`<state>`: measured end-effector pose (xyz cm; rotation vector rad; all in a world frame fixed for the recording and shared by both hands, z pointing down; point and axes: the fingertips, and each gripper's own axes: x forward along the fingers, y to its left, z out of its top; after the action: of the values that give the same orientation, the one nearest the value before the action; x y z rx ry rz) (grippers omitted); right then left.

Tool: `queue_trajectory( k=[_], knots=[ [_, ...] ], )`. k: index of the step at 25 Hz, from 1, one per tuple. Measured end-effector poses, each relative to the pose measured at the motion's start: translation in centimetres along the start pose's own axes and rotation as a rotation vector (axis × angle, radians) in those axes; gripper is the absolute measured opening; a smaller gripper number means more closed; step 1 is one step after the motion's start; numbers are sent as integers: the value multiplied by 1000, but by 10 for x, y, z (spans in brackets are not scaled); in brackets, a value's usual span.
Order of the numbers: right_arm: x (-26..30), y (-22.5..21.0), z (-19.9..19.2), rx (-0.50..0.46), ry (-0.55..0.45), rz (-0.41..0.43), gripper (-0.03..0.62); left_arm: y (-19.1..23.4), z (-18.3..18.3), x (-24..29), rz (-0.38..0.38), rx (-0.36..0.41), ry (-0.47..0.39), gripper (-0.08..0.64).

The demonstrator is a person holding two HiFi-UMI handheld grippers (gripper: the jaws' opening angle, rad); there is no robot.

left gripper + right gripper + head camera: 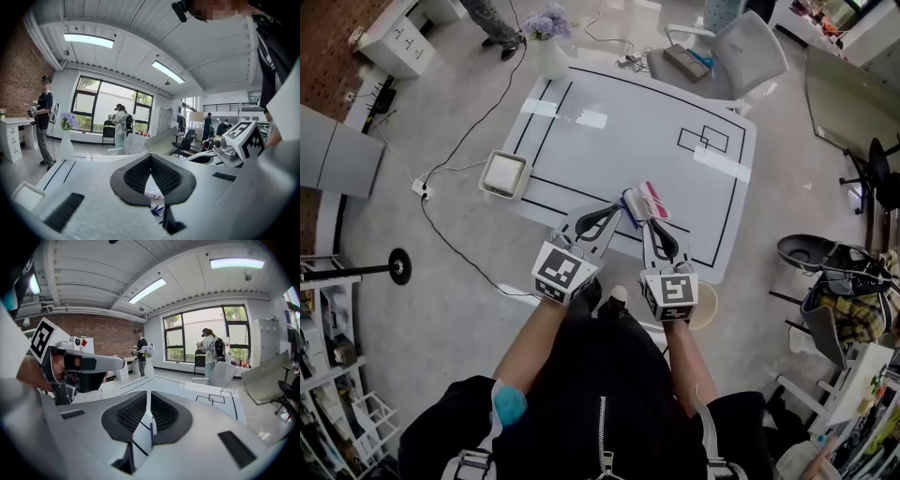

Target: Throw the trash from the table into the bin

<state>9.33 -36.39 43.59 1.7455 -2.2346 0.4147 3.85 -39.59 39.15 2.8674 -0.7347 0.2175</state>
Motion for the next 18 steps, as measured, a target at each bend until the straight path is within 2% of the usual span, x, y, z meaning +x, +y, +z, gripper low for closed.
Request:
queue_trajectory(
  k=[4, 7, 15, 18],
  knots=[
    [14, 1, -8, 10, 19, 10, 19, 11, -5, -6, 22, -23, 12, 5],
    [22, 3, -14, 17, 36, 15, 48, 16, -7, -12, 31, -32, 22, 5],
    [38, -1, -36, 29, 95, 17, 155, 26, -18, -23, 64, -64, 35, 5],
    [45, -6, -44, -1, 114, 6, 208, 29, -19, -24, 73, -66, 34, 5]
  ],
)
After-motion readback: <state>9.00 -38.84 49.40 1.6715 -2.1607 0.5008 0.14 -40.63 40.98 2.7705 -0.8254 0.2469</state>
